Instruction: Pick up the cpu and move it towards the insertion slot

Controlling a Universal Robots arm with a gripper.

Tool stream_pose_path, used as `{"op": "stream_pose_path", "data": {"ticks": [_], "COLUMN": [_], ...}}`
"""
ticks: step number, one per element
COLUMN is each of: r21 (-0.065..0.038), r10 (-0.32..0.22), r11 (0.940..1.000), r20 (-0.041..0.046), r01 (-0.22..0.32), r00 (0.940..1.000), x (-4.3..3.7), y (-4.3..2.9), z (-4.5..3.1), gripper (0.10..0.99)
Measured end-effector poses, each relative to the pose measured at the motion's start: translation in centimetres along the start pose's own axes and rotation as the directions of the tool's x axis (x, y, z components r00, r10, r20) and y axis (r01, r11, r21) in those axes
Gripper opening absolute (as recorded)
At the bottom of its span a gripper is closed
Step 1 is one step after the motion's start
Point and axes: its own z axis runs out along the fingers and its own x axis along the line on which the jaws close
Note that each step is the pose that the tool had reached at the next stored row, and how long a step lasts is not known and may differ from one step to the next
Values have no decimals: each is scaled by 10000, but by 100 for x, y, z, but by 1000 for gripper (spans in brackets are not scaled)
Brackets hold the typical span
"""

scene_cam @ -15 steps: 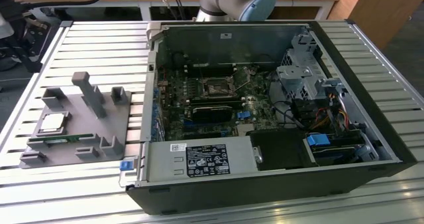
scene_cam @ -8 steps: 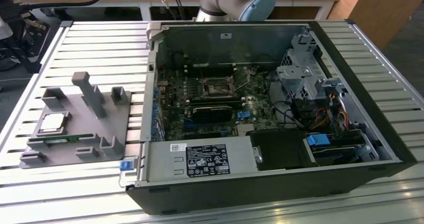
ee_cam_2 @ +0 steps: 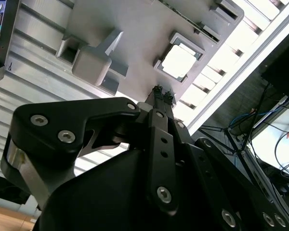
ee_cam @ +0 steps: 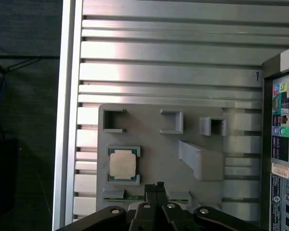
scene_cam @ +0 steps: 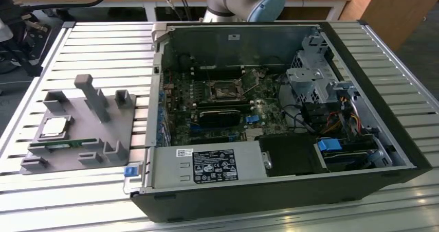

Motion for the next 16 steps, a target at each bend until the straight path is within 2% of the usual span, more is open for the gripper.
{"op": "stream_pose_path", "data": {"ticks": [16], "r21": [0], "r10": [0], "r11": [10000], "r20": [0], "r01": [0], "r00": [10000], "x": [22], "y": [-1], "z": [31], "gripper": [106]}}
